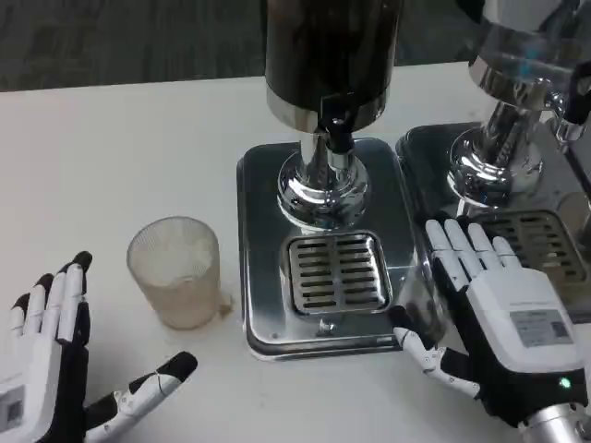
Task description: Grasp the cup under the faucet to collect the drink, then remove the cup.
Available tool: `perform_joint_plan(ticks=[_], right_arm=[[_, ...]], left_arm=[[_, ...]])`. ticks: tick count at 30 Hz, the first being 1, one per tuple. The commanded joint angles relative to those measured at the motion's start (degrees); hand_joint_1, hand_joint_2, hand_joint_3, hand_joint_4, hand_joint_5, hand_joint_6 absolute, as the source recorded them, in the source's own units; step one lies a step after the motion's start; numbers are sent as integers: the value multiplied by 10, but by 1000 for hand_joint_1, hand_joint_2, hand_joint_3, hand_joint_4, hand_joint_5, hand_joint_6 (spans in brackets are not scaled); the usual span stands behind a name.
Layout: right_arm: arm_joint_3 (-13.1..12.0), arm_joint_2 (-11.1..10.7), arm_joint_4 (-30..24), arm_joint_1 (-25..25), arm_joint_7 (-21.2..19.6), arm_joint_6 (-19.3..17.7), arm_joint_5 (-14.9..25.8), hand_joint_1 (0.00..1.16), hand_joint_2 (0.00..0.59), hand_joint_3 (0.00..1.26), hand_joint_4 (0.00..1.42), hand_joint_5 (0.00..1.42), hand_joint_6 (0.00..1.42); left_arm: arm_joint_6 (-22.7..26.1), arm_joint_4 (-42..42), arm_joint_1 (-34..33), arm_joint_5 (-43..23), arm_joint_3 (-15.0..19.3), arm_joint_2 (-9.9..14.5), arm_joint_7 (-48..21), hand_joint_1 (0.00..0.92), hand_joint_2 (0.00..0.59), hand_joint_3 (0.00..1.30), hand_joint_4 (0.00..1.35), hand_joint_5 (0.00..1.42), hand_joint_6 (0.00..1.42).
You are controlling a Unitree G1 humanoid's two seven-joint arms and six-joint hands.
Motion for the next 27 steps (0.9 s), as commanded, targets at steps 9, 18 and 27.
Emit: perform_joint_plan(ticks=[9, 18, 27], right_arm=[[8, 11, 0, -2, 2, 16, -19, 245, 390, 0, 0, 0, 56], [10, 23, -3, 1, -3, 28, -27, 250, 390, 0, 0, 0, 60], [12, 32, -8, 6, -4, 34, -35, 257, 387, 0, 0, 0, 62]], left_arm=[[-99, 127, -72, -37, 16, 32, 52, 0, 0, 0, 0, 0, 0], [-139, 246, -141, -84, 3, 33, 20, 0, 0, 0, 0, 0, 0], [-168, 354, -217, -93, -18, 34, 9, 0, 0, 0, 0, 0, 0]])
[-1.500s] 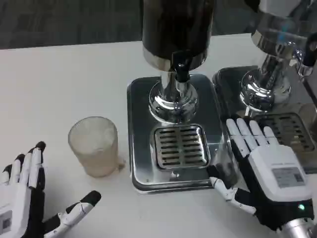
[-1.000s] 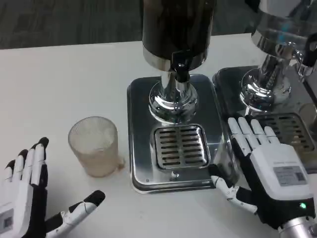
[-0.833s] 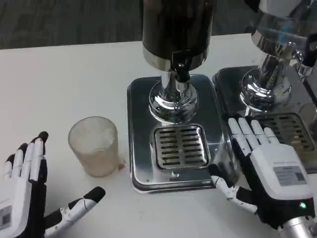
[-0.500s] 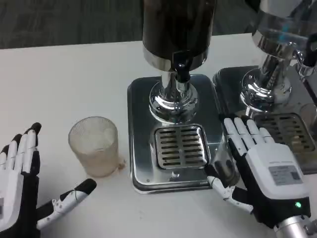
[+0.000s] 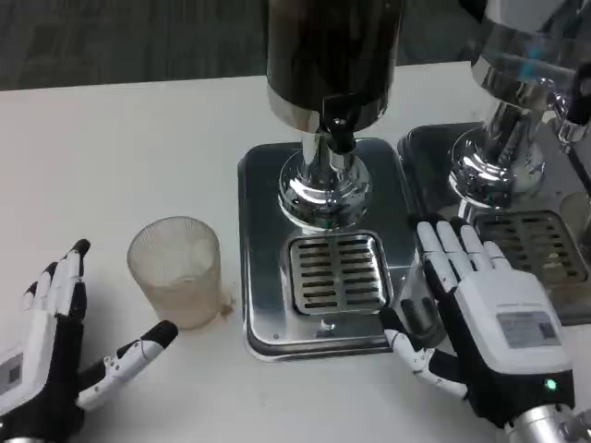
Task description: Grasp the cup under the faucet to collect the drink, then remove the cup.
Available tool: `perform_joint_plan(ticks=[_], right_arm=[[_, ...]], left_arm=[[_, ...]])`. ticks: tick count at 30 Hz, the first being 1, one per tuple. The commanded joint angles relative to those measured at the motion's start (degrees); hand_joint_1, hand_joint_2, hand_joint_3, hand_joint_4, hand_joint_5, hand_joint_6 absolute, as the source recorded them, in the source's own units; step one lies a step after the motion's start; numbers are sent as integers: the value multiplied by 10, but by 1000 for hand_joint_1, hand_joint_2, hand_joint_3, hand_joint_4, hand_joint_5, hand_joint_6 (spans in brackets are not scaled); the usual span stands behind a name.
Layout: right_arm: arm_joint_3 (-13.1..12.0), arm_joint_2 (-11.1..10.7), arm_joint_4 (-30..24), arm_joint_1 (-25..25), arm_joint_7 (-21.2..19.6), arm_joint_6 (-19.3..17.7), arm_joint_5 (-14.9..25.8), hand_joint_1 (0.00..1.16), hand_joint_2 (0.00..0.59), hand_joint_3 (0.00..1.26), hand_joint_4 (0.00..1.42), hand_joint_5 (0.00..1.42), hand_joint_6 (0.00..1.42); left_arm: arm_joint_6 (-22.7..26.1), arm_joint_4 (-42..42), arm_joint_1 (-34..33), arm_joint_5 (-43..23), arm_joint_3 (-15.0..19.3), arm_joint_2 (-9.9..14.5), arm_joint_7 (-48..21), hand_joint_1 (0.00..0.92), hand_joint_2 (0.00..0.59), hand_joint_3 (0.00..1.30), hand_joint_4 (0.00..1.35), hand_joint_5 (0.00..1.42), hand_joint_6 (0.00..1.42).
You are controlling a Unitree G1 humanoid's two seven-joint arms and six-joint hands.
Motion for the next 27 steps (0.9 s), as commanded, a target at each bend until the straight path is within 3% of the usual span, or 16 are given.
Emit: perform_joint_plan(ticks=[1, 15, 27], right_arm=[[1, 8, -7, 7, -6, 9, -5, 259, 386, 0, 0, 0, 63], [6, 19, -18, 23, -7, 20, -14, 274, 382, 0, 0, 0, 64], [9, 18, -18, 20, -2, 17, -18, 287, 369, 0, 0, 0, 64]], left_arm=[[-23, 40, -33, -8, -13, 3, 1, 0, 0, 0, 0, 0, 0], [-83, 167, -119, -10, -57, -9, 9, 2, 0, 0, 0, 0, 0], [-85, 212, -162, 0, -88, -13, 36, 56, 0, 0, 0, 2, 0]])
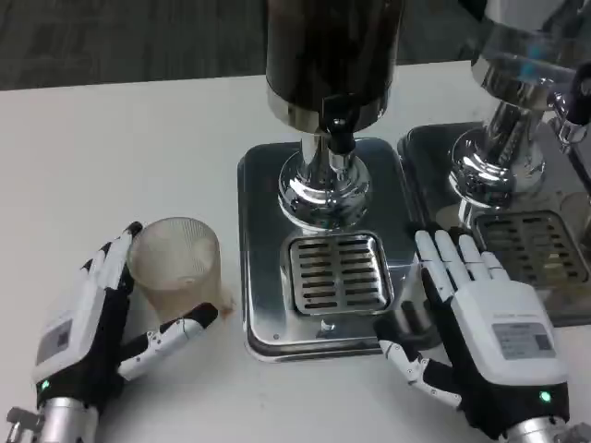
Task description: Grasp the cup under the faucet to collect the drink, then remove the cup.
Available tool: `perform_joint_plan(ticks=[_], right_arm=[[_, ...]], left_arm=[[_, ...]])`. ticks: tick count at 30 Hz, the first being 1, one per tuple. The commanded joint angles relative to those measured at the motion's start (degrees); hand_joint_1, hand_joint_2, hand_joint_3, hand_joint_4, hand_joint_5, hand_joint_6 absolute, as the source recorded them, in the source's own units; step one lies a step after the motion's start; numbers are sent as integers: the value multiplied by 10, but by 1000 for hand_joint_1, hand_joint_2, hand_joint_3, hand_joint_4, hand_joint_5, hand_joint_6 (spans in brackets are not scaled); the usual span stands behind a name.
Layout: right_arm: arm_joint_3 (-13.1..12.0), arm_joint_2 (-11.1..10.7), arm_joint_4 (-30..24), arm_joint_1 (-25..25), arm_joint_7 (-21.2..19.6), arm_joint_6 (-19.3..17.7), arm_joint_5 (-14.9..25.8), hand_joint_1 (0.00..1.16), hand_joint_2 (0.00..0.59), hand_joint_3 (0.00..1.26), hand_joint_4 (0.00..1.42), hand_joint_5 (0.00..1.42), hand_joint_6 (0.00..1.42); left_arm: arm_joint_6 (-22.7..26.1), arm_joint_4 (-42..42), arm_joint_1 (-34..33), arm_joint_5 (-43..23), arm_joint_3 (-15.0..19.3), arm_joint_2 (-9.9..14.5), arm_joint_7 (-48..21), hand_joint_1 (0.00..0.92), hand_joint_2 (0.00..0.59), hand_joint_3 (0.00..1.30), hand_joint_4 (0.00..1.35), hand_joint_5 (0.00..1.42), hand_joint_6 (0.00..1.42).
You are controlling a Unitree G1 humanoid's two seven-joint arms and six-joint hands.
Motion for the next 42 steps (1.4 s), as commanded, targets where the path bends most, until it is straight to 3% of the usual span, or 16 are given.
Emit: perform_joint_plan(ticks=[1, 9, 12, 16, 21, 29, 42], right_arm=[[2, -1, -7, 0, 0, 0, -2, 288, 368, 0, 0, 0, 64], [3, -2, -10, 1, 3, 1, -2, 290, 366, 0, 0, 0, 64], [2, -3, -11, 2, 4, 1, -2, 291, 363, 0, 0, 0, 64], [2, -2, -11, 1, 4, 0, -1, 292, 364, 0, 0, 0, 64], [3, -3, -10, -1, 5, -1, 0, 292, 364, 0, 0, 0, 77], [3, -3, -8, -3, 6, -2, 2, 292, 357, 0, 0, 0, 80], [3, -3, -7, -6, 6, -2, 2, 270, 356, 0, 0, 0, 97]], left_arm=[[-4, 15, -19, 8, -13, -5, 21, 65, 0, 0, 0, 15, 0], [-18, 43, -42, 8, -23, -13, 44, 99, 0, 0, 0, 159, 129], [-25, 49, -45, 8, -27, -14, 56, 116, 2, 0, 21, 265, 252], [-31, 58, -48, 12, -36, -16, 76, 187, 31, 19, 237, 527, 562], [-34, 65, -49, 22, -46, -15, 101, 308, 71, 233, 589, 850, 889], [-31, 62, -45, 28, -54, -12, 149, 434, 90, 490, 789, 1027, 1011], [-39, 20, -41, 55, -57, -2, 207, 479, 81, 534, 802, 1022, 1045]])
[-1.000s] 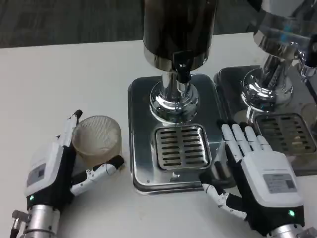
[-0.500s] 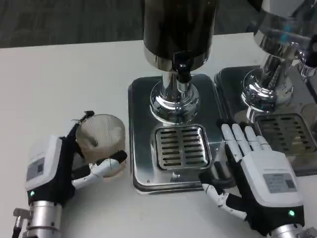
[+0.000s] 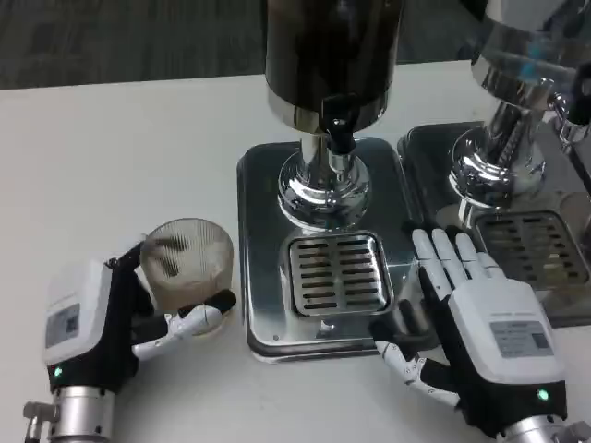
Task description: Grasp the cup under the faucet to collect the drink, then remove the cup.
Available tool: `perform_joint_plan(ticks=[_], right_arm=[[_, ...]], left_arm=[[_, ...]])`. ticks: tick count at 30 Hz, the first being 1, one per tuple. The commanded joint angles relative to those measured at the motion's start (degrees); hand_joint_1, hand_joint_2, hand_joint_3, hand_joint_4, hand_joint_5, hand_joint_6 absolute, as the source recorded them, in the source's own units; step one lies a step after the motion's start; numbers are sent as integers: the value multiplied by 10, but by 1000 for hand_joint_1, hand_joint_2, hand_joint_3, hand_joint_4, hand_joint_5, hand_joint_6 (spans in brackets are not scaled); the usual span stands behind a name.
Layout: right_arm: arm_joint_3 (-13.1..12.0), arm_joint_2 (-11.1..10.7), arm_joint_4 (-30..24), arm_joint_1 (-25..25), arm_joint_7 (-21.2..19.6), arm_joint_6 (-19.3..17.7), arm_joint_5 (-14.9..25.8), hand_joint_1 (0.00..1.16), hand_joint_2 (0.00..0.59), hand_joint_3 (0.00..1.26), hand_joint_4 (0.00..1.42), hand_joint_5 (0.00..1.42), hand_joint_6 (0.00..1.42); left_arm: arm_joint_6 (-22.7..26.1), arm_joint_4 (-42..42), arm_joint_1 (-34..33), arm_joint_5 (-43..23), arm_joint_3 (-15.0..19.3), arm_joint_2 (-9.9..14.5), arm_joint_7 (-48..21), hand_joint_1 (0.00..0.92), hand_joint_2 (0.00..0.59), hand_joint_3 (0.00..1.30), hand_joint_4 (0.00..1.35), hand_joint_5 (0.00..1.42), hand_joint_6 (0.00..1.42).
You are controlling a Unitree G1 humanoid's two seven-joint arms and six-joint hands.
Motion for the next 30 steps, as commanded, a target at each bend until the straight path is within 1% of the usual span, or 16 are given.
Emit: perform_joint_plan(ticks=[1, 5, 10, 15, 18, 26, 30], right_arm=[[1, -3, -5, -4, 5, -2, 2, 272, 356, 0, 0, 0, 97], [1, -3, -5, -5, 4, -2, 1, 277, 358, 0, 0, 0, 97], [1, -1, -7, -3, 3, 0, 1, 283, 362, 0, 0, 0, 97], [-1, 0, -11, 2, 0, 5, -2, 286, 364, 0, 0, 0, 97], [-3, 4, -15, 6, -1, 13, -5, 287, 365, 0, 0, 0, 97], [-3, 8, -24, 15, -4, 28, -9, 290, 366, 0, 0, 0, 97], [-4, 9, -29, 18, -3, 31, -8, 290, 366, 0, 0, 0, 97]], left_arm=[[-7, -39, 4, 14, -1, 11, 28, 480, 82, 535, 802, 1022, 1046], [-12, -70, 5, 16, 7, 12, 29, 489, 77, 535, 792, 1012, 1050], [-14, -88, 7, 18, 8, 14, 21, 489, 76, 535, 792, 1010, 1051], [-19, -115, 4, 18, 8, 10, 14, 481, 76, 535, 784, 1010, 1051], [-15, -119, -13, 21, 3, 3, 4, 479, 75, 533, 781, 999, 1051], [-13, -71, -61, 33, -25, -23, -19, 483, 68, 534, 781, 998, 1063], [-8, -27, -95, 46, -46, -41, -26, 483, 65, 535, 781, 998, 1067]])
